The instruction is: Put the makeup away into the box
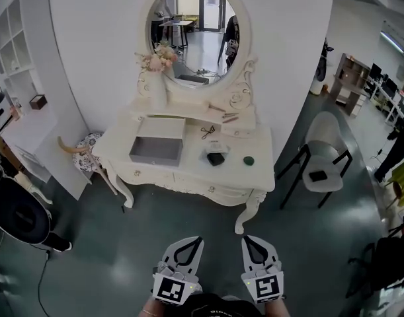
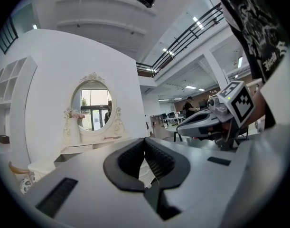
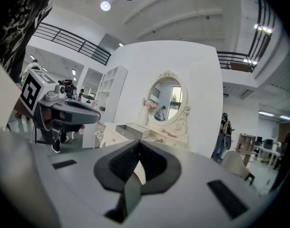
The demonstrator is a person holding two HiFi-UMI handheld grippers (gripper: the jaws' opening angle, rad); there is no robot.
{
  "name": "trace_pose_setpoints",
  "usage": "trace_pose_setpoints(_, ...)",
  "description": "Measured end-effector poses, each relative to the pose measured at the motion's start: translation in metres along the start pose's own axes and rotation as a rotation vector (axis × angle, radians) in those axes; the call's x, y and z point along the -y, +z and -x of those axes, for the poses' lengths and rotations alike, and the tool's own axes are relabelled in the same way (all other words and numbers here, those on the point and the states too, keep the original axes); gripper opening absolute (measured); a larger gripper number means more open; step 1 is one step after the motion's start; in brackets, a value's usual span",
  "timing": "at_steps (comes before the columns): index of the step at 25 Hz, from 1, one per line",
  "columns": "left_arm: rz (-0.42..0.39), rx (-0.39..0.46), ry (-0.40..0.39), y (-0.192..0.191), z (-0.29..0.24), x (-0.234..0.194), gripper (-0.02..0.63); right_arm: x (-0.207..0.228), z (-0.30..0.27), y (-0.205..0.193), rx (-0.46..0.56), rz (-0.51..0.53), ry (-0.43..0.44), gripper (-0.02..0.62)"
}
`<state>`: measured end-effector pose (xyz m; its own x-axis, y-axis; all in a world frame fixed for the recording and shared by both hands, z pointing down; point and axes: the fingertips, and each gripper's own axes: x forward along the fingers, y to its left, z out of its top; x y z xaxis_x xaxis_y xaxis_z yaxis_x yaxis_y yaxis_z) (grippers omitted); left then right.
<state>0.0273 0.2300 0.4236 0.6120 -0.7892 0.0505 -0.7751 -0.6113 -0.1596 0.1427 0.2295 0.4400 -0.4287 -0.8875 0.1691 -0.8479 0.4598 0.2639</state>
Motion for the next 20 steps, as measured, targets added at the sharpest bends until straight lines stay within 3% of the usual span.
trace_pose_setpoints(11,-0.049,0.021,-0.06,0.007,-0.016,-0.024,0.015,-0.002,-0.027,0.014,0.018,-0.01,-0.027,0.009)
trace_pose_setpoints(16,-0.045,0.04,-0.064,0.01,-0.022,-0.034,0.015,-0.002,-0.038,0.012,-0.004,0.026,0.001,0.009)
trace_pose_setpoints(20,-0.048,0.054,-0.051,0.012,-0.034,-0.043,0.015,0.012,-0.051,0.017,0.034,0.009,-0.014,0.009)
